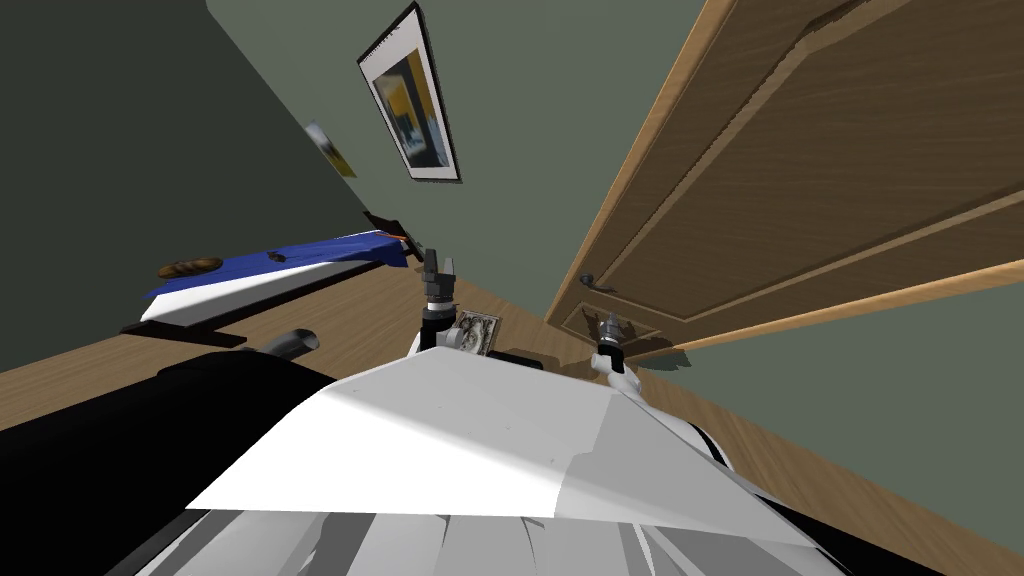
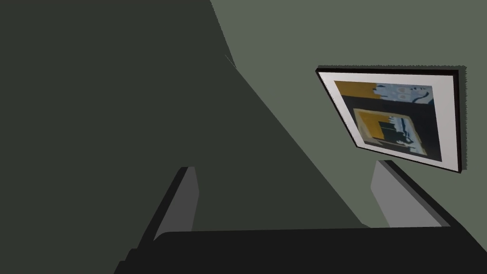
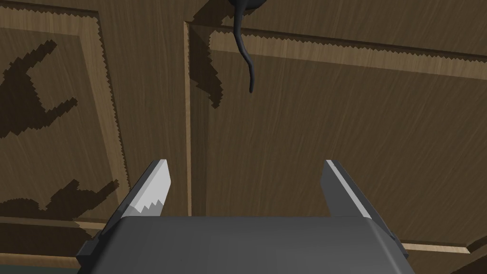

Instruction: Pull the door open

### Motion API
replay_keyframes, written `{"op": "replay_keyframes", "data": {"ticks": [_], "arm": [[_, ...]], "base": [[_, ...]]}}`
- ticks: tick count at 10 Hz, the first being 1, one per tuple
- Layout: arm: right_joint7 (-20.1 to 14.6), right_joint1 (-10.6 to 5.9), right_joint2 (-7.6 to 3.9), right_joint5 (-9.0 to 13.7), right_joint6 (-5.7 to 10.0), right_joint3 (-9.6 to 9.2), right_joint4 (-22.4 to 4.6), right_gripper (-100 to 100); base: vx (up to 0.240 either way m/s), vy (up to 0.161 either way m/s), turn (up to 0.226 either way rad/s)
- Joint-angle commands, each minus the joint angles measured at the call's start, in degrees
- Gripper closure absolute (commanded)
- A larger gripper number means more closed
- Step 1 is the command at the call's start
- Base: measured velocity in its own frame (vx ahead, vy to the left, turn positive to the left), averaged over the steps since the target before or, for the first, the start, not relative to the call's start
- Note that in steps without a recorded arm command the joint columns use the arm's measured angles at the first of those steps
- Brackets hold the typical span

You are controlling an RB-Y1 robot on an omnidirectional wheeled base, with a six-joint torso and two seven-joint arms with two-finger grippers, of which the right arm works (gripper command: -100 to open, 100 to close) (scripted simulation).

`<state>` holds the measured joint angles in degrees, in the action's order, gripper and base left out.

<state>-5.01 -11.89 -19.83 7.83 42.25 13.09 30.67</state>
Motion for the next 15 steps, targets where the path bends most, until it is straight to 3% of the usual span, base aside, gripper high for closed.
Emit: {"op": "replay_keyframes", "data": {"ticks": [1,15], "arm": [[0.0,0.0,0.0,0.0,0.0,0.0,0.0,-100],[0.0,0.0,0.0,0.0,0.0,0.0,0.0,-100]], "base": [[-0.133,-0.006,0.001],[-0.126,0.0,0.0]]}}
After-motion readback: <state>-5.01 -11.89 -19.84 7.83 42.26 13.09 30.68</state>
